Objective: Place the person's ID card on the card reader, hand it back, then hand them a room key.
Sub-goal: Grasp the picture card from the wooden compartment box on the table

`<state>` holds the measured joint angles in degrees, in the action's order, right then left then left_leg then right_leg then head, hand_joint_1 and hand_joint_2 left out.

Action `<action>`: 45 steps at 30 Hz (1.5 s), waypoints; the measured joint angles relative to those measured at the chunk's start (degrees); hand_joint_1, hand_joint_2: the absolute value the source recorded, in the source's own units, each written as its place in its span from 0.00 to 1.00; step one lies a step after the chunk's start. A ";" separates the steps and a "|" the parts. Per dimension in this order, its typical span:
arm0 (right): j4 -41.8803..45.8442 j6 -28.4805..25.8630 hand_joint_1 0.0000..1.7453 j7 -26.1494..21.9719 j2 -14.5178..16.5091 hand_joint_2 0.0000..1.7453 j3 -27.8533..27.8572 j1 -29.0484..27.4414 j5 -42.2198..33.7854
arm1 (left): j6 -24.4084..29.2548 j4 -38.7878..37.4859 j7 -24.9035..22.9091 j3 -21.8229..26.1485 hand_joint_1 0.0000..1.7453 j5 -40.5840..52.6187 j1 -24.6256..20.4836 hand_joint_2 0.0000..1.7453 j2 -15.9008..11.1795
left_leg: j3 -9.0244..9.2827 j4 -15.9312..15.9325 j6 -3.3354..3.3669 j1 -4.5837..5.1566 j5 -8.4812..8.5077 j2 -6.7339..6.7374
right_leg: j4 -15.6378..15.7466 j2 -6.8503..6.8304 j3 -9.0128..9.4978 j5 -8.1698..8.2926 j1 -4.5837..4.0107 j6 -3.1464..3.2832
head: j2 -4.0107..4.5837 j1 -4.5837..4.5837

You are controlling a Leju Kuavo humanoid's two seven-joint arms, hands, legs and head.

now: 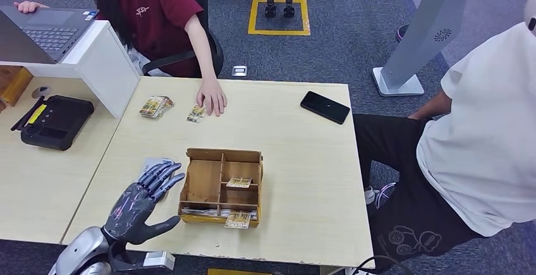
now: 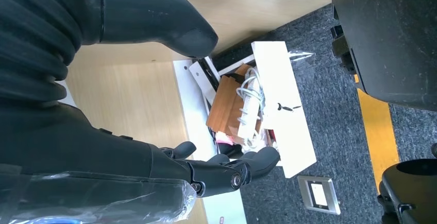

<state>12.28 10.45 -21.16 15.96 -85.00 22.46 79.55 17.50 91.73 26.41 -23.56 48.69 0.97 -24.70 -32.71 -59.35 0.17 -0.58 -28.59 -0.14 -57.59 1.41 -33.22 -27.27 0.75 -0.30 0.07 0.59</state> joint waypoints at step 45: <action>-0.81 1.49 0.00 4.65 -0.51 1.00 3.43 -1.14 -3.97 | 6.88 -0.31 -3.62 -2.43 0.00 6.81 4.66 1.00 -1.52 | 0.00 0.00 -0.01 0.00 -0.01 0.09 | 0.01 0.11 -0.04 0.00 0.00 0.00 | 0.00 0.00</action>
<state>11.47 11.94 -16.51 15.44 -81.56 21.32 75.59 24.38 91.42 22.79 -25.99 55.50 5.63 -26.22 -32.70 -59.35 0.16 -0.58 -28.60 -0.05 -57.58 1.52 -33.26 -27.27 0.75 -0.30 0.07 0.59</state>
